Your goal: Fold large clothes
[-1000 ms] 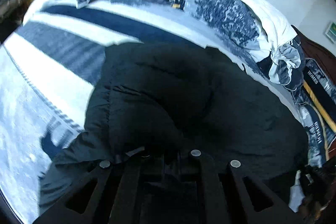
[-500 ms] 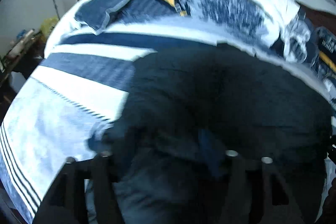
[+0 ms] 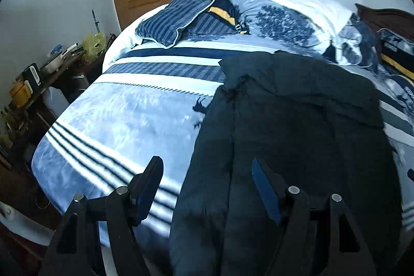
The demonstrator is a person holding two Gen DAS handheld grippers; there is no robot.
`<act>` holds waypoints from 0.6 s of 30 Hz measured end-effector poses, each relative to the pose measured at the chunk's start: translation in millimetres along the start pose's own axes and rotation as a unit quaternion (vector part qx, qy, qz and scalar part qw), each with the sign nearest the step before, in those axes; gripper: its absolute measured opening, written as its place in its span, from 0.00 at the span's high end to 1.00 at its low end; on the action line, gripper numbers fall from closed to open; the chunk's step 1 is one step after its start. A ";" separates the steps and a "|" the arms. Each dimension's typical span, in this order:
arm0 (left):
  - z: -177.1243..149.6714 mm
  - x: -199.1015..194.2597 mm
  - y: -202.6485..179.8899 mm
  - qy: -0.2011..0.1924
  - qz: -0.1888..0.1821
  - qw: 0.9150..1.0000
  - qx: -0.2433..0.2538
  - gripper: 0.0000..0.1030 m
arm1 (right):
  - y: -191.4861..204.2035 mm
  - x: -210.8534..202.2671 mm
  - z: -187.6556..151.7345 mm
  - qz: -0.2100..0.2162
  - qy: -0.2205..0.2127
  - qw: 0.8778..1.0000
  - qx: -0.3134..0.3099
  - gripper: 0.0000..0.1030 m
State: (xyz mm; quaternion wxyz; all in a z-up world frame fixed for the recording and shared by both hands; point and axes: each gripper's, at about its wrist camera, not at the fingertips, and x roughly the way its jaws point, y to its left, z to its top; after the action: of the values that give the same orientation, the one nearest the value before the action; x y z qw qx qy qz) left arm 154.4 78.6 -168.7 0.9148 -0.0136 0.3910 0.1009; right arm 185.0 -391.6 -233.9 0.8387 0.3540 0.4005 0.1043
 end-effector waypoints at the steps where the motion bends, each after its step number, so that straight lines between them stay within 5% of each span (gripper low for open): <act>1: -6.6 -11.8 3.7 -0.005 -0.009 1.000 -0.008 0.23 | 3.6 -14.4 -12.2 0.003 -0.003 1.000 -0.001 0.22; 11: -20.7 -51.9 36.7 -0.011 -0.057 0.996 -0.063 0.17 | 54.7 -113.5 -66.7 -0.092 -0.061 0.985 -0.132 0.22; 18: -31.7 -66.8 58.1 -0.010 -0.042 0.995 -0.094 0.17 | 47.0 -125.2 -71.9 -0.082 -0.061 0.991 -0.085 0.22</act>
State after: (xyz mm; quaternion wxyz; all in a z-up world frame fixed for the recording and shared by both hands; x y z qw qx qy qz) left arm 75.4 120.6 -139.6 0.9166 -0.1148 0.3700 0.0983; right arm 54.2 -378.1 -158.0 0.8943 0.2530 0.3661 0.0472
